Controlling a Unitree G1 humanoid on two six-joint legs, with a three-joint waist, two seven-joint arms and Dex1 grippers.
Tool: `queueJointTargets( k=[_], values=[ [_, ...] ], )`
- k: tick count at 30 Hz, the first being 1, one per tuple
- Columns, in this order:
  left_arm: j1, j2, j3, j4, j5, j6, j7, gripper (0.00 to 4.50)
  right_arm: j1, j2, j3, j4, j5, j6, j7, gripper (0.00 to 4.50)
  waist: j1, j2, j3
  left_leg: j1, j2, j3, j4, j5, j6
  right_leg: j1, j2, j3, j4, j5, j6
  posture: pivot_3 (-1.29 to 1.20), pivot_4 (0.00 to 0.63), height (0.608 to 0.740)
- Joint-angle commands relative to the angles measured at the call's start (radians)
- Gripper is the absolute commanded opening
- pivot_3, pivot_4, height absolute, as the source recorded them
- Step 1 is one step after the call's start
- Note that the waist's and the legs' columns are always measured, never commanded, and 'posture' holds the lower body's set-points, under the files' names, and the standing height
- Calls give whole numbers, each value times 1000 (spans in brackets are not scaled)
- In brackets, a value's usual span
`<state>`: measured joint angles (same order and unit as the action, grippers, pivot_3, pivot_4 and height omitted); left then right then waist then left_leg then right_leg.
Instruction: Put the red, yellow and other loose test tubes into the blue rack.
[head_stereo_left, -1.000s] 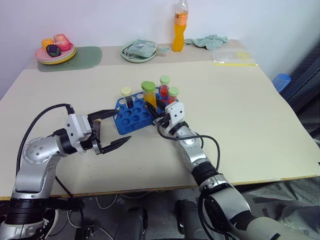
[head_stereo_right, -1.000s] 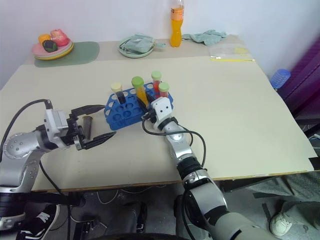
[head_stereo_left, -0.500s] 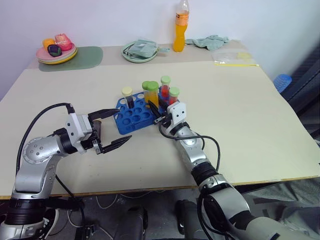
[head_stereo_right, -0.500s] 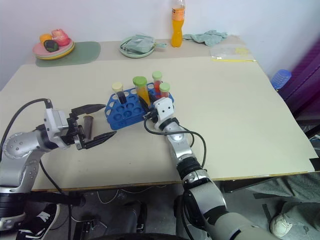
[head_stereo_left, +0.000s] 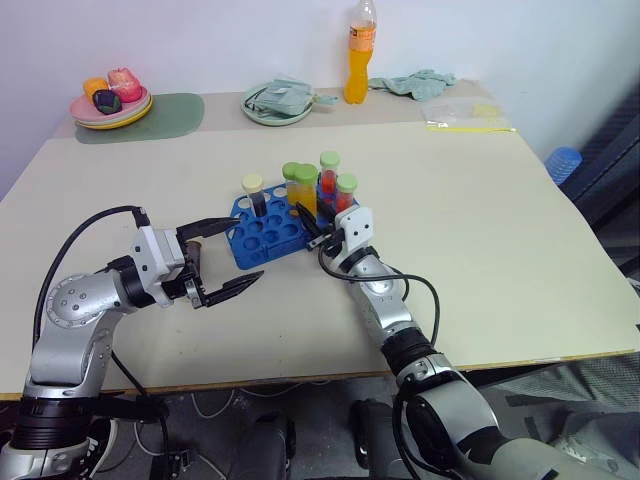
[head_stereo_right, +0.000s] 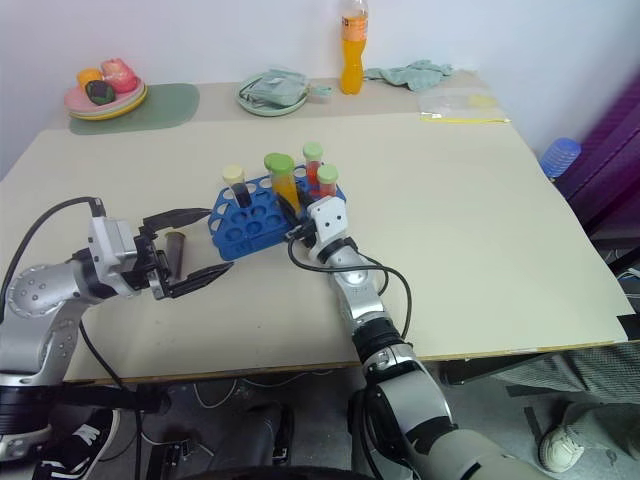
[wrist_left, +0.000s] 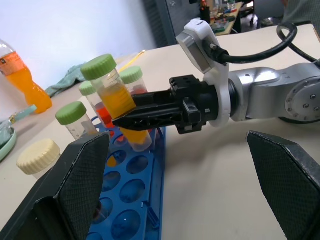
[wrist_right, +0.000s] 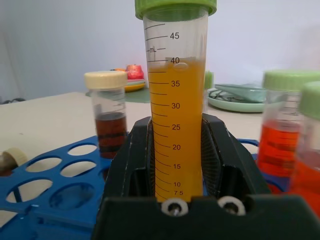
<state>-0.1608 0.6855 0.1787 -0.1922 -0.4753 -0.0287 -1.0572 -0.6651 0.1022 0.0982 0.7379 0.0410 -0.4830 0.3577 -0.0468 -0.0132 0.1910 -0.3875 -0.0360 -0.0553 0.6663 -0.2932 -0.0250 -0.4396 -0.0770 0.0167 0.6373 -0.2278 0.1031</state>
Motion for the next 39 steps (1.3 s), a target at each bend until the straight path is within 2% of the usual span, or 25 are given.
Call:
queueJointTargets(
  k=[1,18,36,38,39],
  values=[
    [1,3,19,-39,-15,-5,9,4500,-4,20,13,1,-6,6,6,754,0,0,0,0,0,0,0,0,0,0,0,0,0,0,0,0,150,740],
    [12,3,14,-62,-19,4,20,4500,-25,-6,-12,49,-21,3,-31,754,1,0,0,0,0,0,0,0,0,0,0,0,0,0,0,0,150,740],
    [14,1,10,-59,-18,3,16,4500,40,-15,-5,-27,-11,40,8,754,2,0,0,1,0,0,0,0,0,1,0,0,0,0,0,0,150,740],
    [13,1,10,-55,-17,2,16,4500,33,-6,-22,-31,46,53,68,1809,2,0,0,1,0,0,0,0,0,1,0,0,0,0,0,0,150,740],
    [12,1,10,-53,-15,1,17,4500,27,-8,-19,-31,44,50,74,2177,2,0,0,1,0,0,0,0,0,1,0,0,0,0,0,0,150,740]
  ],
)
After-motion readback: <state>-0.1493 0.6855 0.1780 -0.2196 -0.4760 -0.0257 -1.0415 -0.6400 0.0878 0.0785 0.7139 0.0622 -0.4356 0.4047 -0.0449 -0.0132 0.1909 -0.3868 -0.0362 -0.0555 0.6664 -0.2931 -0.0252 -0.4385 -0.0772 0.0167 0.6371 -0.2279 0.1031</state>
